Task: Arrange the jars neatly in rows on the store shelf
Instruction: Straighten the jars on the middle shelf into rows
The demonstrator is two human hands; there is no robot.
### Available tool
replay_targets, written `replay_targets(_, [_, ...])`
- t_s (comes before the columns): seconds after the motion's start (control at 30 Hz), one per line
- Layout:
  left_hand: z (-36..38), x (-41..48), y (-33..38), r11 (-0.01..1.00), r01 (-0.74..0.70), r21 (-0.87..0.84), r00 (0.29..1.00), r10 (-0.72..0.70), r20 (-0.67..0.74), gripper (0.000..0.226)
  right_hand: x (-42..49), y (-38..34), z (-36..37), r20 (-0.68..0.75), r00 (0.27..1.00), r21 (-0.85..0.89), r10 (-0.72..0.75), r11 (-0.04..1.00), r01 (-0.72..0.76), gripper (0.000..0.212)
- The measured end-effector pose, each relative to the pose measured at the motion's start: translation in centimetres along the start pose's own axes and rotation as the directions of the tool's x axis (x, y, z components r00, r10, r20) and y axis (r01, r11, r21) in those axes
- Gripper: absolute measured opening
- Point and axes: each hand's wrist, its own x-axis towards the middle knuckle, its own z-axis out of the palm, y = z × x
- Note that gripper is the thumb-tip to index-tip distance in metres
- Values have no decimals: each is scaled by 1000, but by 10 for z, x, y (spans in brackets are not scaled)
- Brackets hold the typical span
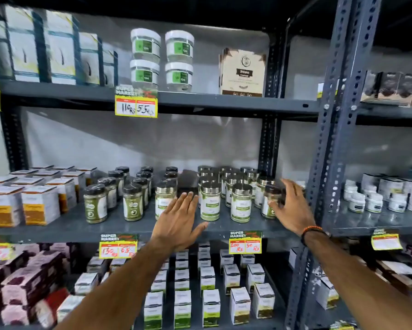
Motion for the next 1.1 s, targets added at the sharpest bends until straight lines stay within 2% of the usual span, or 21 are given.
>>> replay_targets(0.23, [52,5,8,1000,16,-11,998,-15,55,92,5,14,28,50,987,219,154,962,-162,94])
replay_targets(0.33, [61,4,7,999,46,-7,997,-45,69,94,9,18,37,89,973,278,212,933,-228,86])
replay_targets(0.4, [62,3,8,998,54,-8,996,-54,73,98,10,21,43,93,968,266,232,931,-249,75])
replay_targets(0.53, [65,5,6,998,55,17,995,-56,80,90,13,30,52,88,964,194,250,945,-263,57])
replay_targets(0.87, [68,3,7,998,63,-3,996,-62,68,84,13,35,48,69,960,221,272,934,-280,53])
replay_targets(1.1, [40,-4,11,997,65,-45,993,-61,98,79,2,17,22,27,972,232,233,945,-233,66])
